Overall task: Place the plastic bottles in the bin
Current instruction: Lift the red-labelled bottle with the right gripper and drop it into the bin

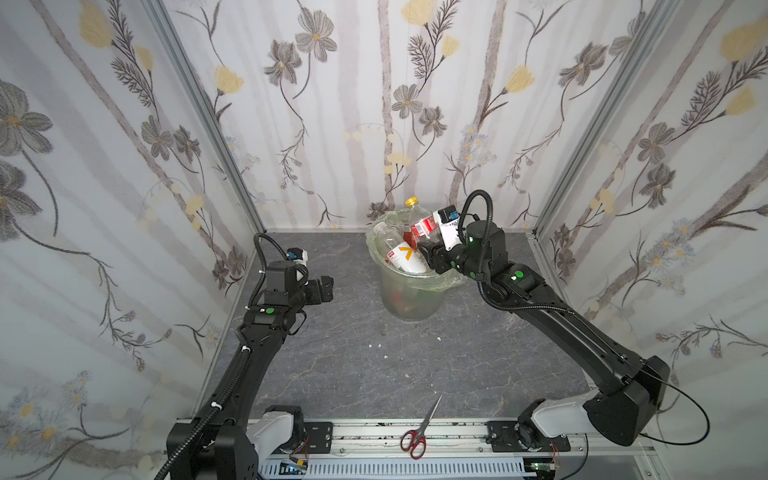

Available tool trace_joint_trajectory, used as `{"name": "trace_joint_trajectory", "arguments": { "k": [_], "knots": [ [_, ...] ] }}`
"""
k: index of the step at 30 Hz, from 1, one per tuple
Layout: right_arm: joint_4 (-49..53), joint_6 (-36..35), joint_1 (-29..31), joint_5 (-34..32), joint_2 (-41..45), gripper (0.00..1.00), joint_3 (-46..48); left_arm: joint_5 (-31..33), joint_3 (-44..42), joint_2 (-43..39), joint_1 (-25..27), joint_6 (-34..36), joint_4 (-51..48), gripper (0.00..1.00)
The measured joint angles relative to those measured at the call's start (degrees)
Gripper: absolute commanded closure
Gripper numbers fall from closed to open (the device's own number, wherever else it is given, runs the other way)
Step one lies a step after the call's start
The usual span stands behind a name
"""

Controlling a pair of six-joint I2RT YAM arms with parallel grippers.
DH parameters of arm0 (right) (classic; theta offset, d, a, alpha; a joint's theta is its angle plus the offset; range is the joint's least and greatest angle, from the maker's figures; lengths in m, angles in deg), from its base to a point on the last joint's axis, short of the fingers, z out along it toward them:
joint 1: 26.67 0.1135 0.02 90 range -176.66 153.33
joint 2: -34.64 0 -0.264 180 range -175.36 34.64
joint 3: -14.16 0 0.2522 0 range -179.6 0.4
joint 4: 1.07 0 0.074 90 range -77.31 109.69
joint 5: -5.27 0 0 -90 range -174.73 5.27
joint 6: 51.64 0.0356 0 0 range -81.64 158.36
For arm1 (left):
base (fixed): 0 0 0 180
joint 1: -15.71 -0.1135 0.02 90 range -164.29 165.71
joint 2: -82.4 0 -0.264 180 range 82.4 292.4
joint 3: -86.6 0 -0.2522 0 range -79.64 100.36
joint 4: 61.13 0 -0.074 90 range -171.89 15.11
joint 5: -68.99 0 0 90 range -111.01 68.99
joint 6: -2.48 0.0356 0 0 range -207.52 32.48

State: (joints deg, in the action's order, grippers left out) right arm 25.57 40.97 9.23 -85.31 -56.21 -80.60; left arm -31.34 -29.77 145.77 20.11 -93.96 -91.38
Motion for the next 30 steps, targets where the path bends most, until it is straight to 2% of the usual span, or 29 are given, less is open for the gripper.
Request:
{"name": "trace_joint_trajectory", "arguments": {
  "k": [9,20,30],
  "knots": [
    [-0.3,1.9,-2.2,-0.2,-6.0,0.44,-3.8,0.0,0.0,0.0,0.0,0.0,0.0,0.03],
    [1.8,3.3,-2.7,-1.4,-6.3,0.4,-4.0,0.0,0.0,0.2,0.0,0.0,0.0,0.03],
    [5.7,3.3,-2.9,-1.0,-5.0,0.25,-2.8,0.0,0.0,0.3,0.0,0.0,0.0,0.03]
  ]
}}
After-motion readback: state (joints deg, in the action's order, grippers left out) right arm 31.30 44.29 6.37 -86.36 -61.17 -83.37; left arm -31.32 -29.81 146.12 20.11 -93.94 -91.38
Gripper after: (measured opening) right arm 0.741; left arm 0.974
